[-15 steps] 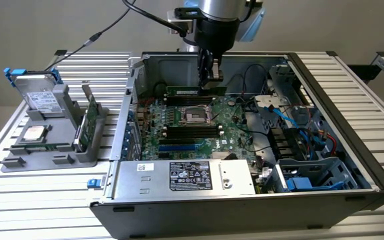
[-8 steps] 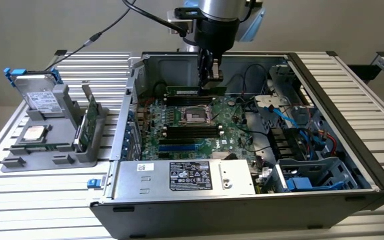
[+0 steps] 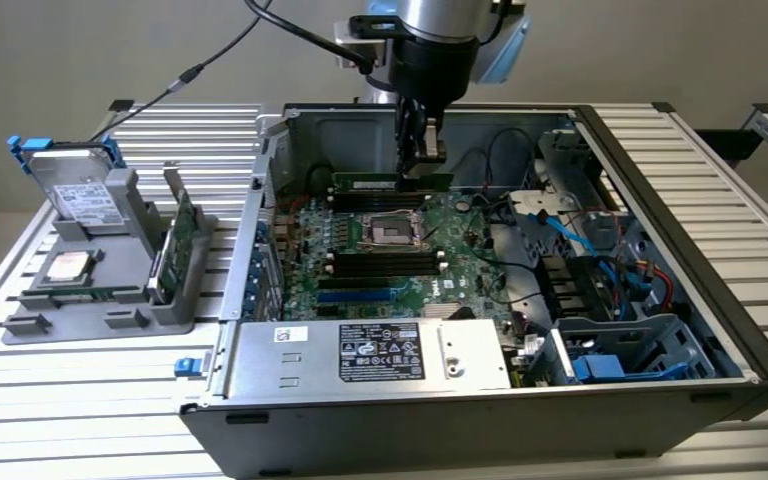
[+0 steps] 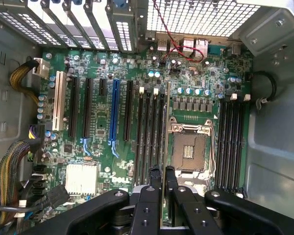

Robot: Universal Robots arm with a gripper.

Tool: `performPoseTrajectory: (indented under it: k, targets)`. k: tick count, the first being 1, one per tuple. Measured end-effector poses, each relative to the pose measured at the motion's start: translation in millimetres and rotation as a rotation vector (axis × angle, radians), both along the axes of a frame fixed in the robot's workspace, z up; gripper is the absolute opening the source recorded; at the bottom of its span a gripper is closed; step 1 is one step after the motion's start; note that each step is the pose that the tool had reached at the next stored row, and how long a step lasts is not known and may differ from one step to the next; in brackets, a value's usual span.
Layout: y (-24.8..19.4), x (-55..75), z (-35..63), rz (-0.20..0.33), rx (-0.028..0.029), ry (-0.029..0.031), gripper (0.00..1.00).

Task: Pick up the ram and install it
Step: 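Insert the ram into the slot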

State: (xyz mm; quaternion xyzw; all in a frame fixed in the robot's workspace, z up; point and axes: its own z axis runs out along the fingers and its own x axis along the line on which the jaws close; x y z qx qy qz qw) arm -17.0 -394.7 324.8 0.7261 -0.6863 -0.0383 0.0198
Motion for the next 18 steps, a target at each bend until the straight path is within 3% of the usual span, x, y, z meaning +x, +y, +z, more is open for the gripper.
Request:
performPoseTrajectory:
  k: [3,9,18]
  targets:
    - [0.6,-1.4,-4.8,0.000,-0.0054,0.0003,0.15]
    - [2.2,-6.5,-15.6,-0.001,-0.0060,-0.0006,0.15]
    - [2.2,-8.2,-30.5,-0.033,-0.0062,-0.0077,0.15]
